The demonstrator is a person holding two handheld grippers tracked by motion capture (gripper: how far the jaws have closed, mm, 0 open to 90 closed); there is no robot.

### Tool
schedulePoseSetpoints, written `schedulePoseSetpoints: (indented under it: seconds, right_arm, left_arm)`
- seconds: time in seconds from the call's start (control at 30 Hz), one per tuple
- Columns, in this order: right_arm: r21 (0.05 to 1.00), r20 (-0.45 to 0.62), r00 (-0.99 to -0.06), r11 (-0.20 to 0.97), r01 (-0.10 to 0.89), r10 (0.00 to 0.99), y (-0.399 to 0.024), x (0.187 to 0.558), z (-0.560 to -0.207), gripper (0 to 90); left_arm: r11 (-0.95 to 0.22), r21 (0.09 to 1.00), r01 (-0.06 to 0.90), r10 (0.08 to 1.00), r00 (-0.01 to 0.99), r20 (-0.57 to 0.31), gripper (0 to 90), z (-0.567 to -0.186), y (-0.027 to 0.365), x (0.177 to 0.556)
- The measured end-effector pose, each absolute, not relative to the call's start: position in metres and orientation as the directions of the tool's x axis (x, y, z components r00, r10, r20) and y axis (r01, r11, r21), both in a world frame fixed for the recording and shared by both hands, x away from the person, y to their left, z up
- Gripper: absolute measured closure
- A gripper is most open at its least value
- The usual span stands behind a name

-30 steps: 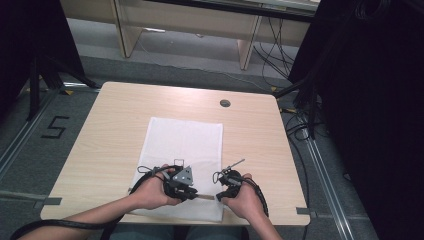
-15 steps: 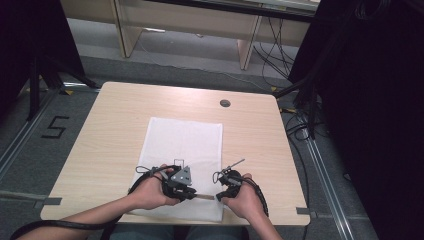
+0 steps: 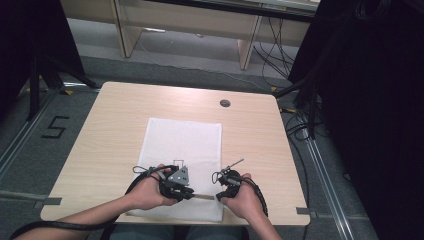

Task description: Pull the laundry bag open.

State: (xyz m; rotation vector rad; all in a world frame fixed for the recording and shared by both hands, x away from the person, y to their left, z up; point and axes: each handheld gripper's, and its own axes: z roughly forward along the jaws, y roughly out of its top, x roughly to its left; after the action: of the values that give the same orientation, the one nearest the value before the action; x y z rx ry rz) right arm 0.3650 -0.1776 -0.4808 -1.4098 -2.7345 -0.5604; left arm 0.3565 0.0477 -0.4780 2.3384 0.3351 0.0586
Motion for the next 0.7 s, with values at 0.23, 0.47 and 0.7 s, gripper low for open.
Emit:
schedulePoseSetpoints:
  seconds: [0.23,0.47,0.7]
  right_arm:
    - [0.301,0.168,-0.601,0.54,0.786,0.781,-0.177,0.366,-0.4806,90.0]
    - [0.293,0.161,-0.593,0.535,0.792,0.789,-0.1758,0.3655,-0.4804,90.0]
    - [0.296,0.148,-0.598,0.541,0.787,0.788,-0.1743,0.3646,-0.4799,90.0]
  left_arm:
    - [-0.69,0.691,0.215,0.254,0.966,-0.046,81.8,-0.4749,0.0525,0.3553]
    - [-0.683,0.696,0.221,0.26,0.964,-0.05,81.8,-0.4753,0.0569,0.3567]
    - [-0.684,0.695,0.224,0.261,0.964,-0.053,81.8,-0.4759,0.0573,0.3563]
